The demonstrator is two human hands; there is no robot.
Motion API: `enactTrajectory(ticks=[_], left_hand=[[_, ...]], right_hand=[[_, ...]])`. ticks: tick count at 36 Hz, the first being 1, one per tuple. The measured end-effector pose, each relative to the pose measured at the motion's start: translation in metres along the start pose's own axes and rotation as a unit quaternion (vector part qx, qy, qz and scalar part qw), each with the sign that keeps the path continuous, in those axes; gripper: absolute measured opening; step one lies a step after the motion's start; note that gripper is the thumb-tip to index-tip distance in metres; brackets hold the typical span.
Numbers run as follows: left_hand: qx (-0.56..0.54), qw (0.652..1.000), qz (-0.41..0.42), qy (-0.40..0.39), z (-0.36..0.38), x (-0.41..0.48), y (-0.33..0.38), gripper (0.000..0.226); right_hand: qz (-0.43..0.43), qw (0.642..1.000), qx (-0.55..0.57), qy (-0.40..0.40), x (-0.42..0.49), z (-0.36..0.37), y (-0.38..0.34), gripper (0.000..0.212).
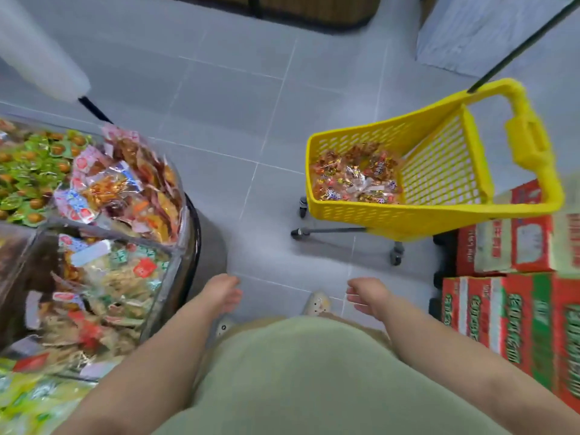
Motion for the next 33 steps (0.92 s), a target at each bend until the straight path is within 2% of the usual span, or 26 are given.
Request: enactTrajectory(ticks=[5, 10, 19, 24, 28, 33], left_hand=[[0.081, 0.995, 0.066, -0.006, 0.056, 0.005, 0.043, 0.019], [0.121, 0.989, 0.075, -0.035, 0.09, 0.004, 0.073, 0.025], [0.124, 0.991, 0.047, -0.013, 0.08, 0.038, 0.128, 0.017], [0.129, 0.991, 0.019, -0.025, 0.076, 0.065, 0.172, 0.008], [0.147, 0.989, 0.014, -0.023, 0.075, 0.089, 0.216, 0.013], [0.174, 0.984, 0.033, -0.014, 0.085, 0.11, 0.269, 0.01]], right_hand=[[-0.016, 1.0, 0.003, 0.011, 0.014, -0.057, -0.033, 0.008], [-0.006, 0.998, 0.066, 0.024, 0.024, -0.092, -0.049, 0.01], [0.027, 0.99, 0.139, 0.002, 0.05, -0.098, -0.079, 0.013], [0.005, 0.986, 0.166, 0.017, 0.064, -0.103, -0.126, 0.015], [-0.025, 0.983, 0.179, 0.016, 0.084, -0.108, -0.171, 0.016], [-0.053, 0.983, 0.178, 0.007, 0.11, -0.115, -0.218, 0.036]])
Point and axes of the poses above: each hand's wrist, its own x-axis towards the middle knuckle, its own z-axis out of the palm, y = z × x, the point moved 5 cm from there along x, towards the middle knuckle, and after that the axes turned 3 degrees about -y, right-handed, at the moved point
